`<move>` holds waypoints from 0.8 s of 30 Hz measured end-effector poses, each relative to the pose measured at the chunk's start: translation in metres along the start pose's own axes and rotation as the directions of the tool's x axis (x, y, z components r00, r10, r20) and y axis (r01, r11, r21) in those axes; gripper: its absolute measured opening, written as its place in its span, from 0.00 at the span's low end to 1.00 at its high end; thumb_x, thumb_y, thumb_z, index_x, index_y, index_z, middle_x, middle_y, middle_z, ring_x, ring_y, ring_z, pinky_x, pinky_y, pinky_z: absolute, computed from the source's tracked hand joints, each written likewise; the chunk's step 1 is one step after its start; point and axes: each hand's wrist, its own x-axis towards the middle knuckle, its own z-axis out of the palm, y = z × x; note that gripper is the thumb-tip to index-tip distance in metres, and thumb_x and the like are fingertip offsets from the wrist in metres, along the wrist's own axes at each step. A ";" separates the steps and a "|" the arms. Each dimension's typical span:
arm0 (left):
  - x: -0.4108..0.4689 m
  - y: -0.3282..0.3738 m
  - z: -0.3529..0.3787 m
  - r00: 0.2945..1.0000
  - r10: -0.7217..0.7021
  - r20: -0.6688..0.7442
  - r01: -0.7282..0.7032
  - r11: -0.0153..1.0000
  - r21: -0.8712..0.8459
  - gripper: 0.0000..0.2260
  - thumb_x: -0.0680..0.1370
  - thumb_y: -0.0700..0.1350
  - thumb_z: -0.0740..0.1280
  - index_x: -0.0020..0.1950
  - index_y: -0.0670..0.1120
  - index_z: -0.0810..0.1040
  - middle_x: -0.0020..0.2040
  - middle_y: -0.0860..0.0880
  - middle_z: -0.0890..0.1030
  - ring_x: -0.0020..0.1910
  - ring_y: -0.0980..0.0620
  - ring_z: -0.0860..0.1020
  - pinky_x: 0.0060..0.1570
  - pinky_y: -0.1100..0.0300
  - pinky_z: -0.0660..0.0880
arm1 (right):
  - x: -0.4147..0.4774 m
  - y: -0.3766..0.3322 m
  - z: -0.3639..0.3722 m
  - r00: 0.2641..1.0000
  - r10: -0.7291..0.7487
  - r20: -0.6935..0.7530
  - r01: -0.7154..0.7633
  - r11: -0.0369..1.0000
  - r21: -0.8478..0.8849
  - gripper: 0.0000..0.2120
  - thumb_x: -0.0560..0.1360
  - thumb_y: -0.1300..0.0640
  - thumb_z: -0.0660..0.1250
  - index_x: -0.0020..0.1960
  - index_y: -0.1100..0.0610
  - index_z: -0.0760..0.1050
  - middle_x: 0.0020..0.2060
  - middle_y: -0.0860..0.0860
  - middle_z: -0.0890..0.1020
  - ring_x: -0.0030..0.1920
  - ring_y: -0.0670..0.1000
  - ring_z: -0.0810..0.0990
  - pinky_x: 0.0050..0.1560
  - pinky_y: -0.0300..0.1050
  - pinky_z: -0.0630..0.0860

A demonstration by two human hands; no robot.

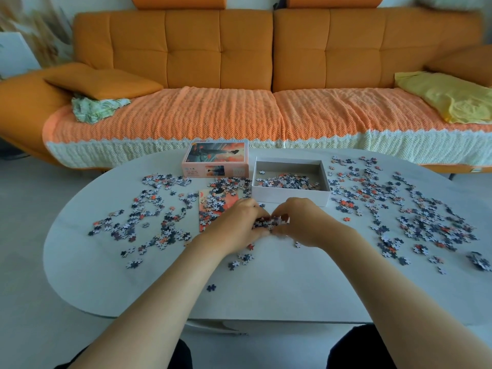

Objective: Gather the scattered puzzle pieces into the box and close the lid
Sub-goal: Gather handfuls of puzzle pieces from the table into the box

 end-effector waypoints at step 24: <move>0.095 -0.001 -0.015 0.906 -0.011 -0.424 -0.011 0.999 -0.051 0.10 0.79 0.48 0.67 0.59 0.53 0.82 0.51 0.51 0.83 0.49 0.50 0.76 0.51 0.54 0.73 | 0.057 0.030 -0.039 0.901 -0.022 -0.434 0.049 0.998 0.051 0.11 0.75 0.62 0.68 0.56 0.54 0.82 0.45 0.52 0.81 0.41 0.52 0.77 0.37 0.39 0.71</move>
